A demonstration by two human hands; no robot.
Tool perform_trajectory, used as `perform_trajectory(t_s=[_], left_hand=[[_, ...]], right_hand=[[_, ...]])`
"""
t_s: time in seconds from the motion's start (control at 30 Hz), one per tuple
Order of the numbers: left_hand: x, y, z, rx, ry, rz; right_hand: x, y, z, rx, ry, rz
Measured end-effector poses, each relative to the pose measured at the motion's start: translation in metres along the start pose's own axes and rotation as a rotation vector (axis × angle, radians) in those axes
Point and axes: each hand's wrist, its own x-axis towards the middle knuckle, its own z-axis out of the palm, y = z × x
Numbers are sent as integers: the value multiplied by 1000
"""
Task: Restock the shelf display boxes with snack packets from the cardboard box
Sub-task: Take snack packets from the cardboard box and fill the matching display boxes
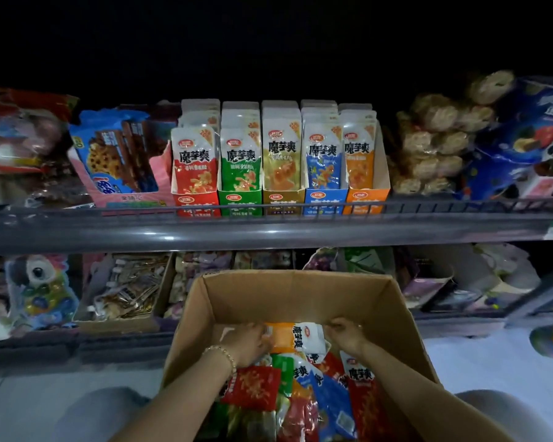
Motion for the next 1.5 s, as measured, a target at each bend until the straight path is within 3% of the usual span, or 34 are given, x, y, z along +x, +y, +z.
perform_trajectory(t_s=[0.13, 0.37, 0.6, 0.93, 1.2, 1.27, 1.43, 1.5], left_hand=[[13, -1, 18, -40, -74, -13], [23, -8, 24, -9, -34, -26], [16, -2, 17, -44, -80, 10], [-17, 28, -8, -266, 206, 295], [-66, 52, -41, -516, 436, 294], [-74, 54, -47, -687, 458, 270], [-89, 56, -60, -1075, 530, 193], [-97, 58, -66, -1177, 564, 183]], right_hand=[[14, 11, 20, 92, 45, 46], [23, 13, 37, 303, 108, 71], [13, 5, 39, 307, 48, -85], [-47, -57, -6, 525, -161, -204], [-84, -93, -42, 1036, -285, -132], [-89, -98, -43, 963, -254, -174], [-109, -107, -38, 509, -121, -404], [-119, -111, -34, 500, -147, -464]])
